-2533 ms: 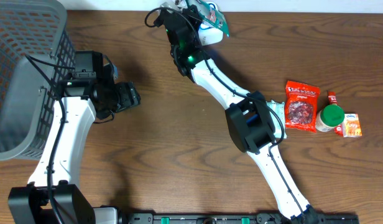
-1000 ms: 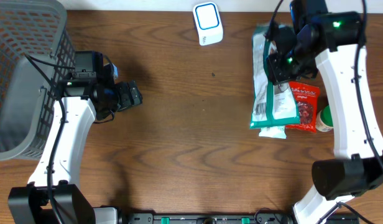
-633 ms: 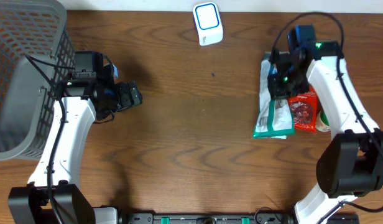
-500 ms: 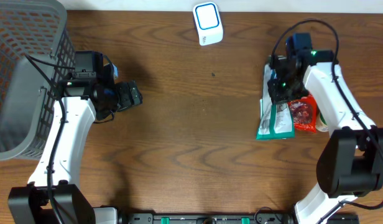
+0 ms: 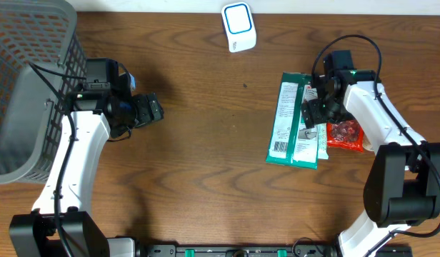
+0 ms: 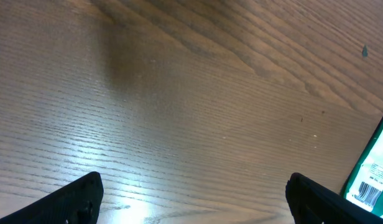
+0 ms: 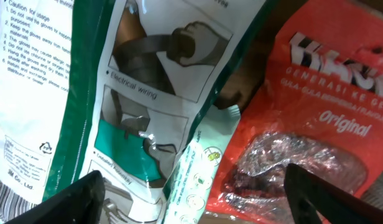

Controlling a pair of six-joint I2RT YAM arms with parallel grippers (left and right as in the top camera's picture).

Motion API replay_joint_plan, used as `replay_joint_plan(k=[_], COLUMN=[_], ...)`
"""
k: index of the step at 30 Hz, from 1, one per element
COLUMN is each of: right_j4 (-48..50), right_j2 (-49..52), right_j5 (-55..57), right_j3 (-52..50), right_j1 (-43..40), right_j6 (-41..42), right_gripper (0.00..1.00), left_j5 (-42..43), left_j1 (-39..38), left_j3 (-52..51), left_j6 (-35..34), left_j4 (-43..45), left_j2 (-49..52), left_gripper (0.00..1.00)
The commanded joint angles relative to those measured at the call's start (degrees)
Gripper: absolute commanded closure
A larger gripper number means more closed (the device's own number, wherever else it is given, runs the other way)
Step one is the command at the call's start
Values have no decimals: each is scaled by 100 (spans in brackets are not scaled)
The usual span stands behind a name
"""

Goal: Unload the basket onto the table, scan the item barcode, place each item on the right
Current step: 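Carry the glove pack right and lower it beside the red bag, then open the right gripper and release the glove pack on the table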

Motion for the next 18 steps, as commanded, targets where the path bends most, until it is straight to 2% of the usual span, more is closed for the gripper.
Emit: replay_joint_plan(k=[1, 5, 9, 18], right_j4=[42, 74, 92, 131], right_j2=[37, 37, 37, 37], right_j5=[105, -87, -391, -385], right_j3=[-42, -42, -42, -42], right_j1=[-39, -28, -17, -17], right_j6=[24, 127, 127, 125], right_gripper=[10, 8, 1, 1], left_j5=[-35, -35, -35, -35], left_j1=[15, 15, 15, 15], left_j3=[39, 39, 39, 39], left_j6=[57, 57, 57, 57], left_j4=[-20, -20, -20, -20], left_j2=[7, 7, 7, 7], left_gripper=[6, 6, 6, 5])
